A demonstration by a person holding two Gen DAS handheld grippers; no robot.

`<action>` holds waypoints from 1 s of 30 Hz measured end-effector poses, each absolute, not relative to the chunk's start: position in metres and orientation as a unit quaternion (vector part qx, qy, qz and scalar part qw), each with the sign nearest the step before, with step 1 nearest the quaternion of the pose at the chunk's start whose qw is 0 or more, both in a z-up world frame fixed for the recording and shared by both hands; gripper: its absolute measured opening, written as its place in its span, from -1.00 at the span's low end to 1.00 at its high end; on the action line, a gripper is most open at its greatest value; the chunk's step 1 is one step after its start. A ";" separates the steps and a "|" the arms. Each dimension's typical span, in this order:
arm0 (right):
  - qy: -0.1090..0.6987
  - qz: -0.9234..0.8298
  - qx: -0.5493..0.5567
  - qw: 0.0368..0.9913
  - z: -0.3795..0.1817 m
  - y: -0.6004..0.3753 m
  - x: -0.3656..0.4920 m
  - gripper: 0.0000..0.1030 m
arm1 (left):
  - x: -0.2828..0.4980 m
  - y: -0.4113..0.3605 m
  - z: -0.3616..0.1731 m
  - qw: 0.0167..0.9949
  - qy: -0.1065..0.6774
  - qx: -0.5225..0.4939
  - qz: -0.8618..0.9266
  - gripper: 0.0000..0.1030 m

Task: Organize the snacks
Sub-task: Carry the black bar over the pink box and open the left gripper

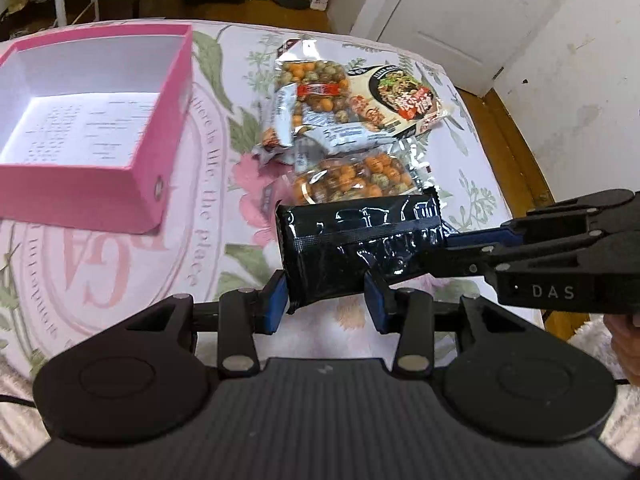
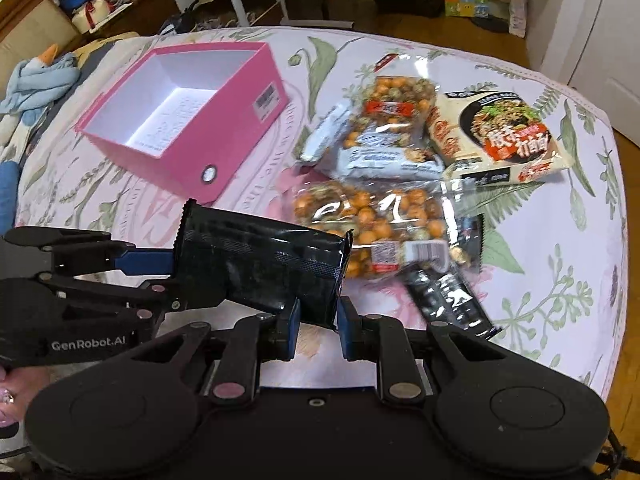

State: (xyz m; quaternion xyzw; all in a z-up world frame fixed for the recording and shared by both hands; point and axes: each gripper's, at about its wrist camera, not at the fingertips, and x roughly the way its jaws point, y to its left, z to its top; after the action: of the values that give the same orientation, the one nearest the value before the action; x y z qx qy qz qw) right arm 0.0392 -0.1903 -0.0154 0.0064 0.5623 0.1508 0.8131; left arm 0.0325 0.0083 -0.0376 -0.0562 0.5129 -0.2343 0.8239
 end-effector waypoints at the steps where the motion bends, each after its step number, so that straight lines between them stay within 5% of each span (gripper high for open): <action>1: 0.564 0.155 0.005 0.811 -0.014 -0.187 0.038 -0.52 | 0.030 0.012 -0.035 0.825 0.512 -0.056 -0.235 -0.21; 18: 0.557 0.218 -0.025 0.801 0.014 -0.104 0.073 -0.53 | 0.035 0.102 0.000 0.855 0.482 -0.074 -0.178 -0.19; 30: 0.539 0.231 -0.019 0.810 0.007 -0.049 0.147 -0.53 | 0.111 0.150 0.002 0.873 0.464 -0.049 -0.142 -0.19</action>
State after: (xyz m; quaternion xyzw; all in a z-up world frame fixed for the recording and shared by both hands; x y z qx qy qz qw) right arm 0.1470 -0.0493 0.0072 -0.0193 0.5390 0.2313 0.8097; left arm 0.1108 0.1502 0.0020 -0.0495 0.4637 -0.1420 0.8731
